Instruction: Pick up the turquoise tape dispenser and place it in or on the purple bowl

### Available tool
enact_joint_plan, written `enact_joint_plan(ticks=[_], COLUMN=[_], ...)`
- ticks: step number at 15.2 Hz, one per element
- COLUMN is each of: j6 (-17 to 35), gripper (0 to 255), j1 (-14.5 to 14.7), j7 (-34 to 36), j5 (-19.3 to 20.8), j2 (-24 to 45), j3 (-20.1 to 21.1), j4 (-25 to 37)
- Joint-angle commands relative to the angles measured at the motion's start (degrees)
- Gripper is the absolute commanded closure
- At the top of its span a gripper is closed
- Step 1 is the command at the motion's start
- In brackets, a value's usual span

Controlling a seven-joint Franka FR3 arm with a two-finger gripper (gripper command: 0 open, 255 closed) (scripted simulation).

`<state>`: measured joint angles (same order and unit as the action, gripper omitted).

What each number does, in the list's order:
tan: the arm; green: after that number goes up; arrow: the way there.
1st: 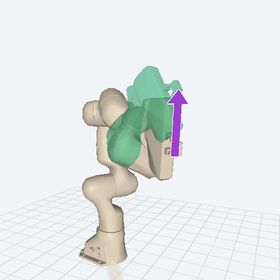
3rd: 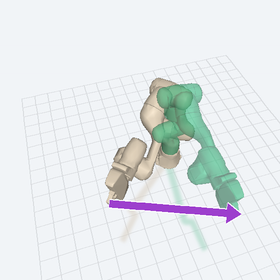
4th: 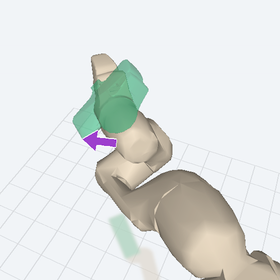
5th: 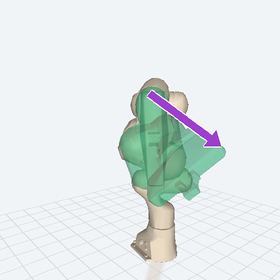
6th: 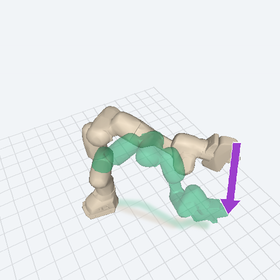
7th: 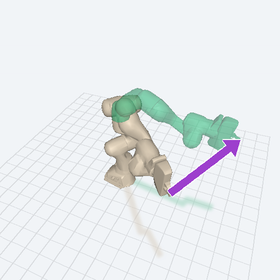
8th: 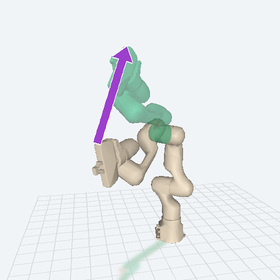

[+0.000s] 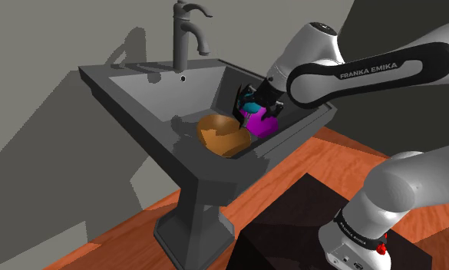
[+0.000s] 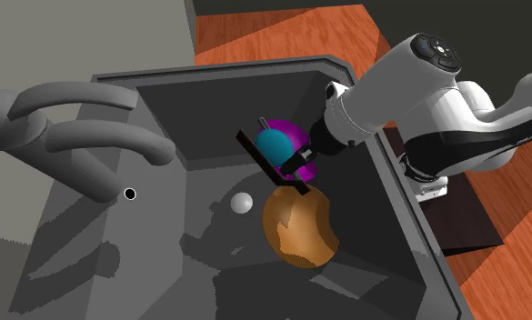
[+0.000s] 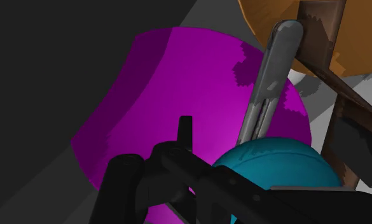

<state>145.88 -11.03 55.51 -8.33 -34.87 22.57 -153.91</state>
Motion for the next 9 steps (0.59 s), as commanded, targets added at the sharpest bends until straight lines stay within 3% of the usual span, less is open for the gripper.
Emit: enact_joint_plan(ticks=[1,7,8,9], j6=[0.8,0.8,0.8,0.8], gripper=[0,0,255,255], j1=[-0.1,-0.1,-0.1,-0.1], j7=[0.1,0.1,0.1,0.1], j5=[0.1,0.1,0.1,0.1], j2=[0.6,0.5,0.5,0.5], j3=[0.2,0.2,0.2,0.2], j4=[-0.2,-0.2,-0.2,-0.2])
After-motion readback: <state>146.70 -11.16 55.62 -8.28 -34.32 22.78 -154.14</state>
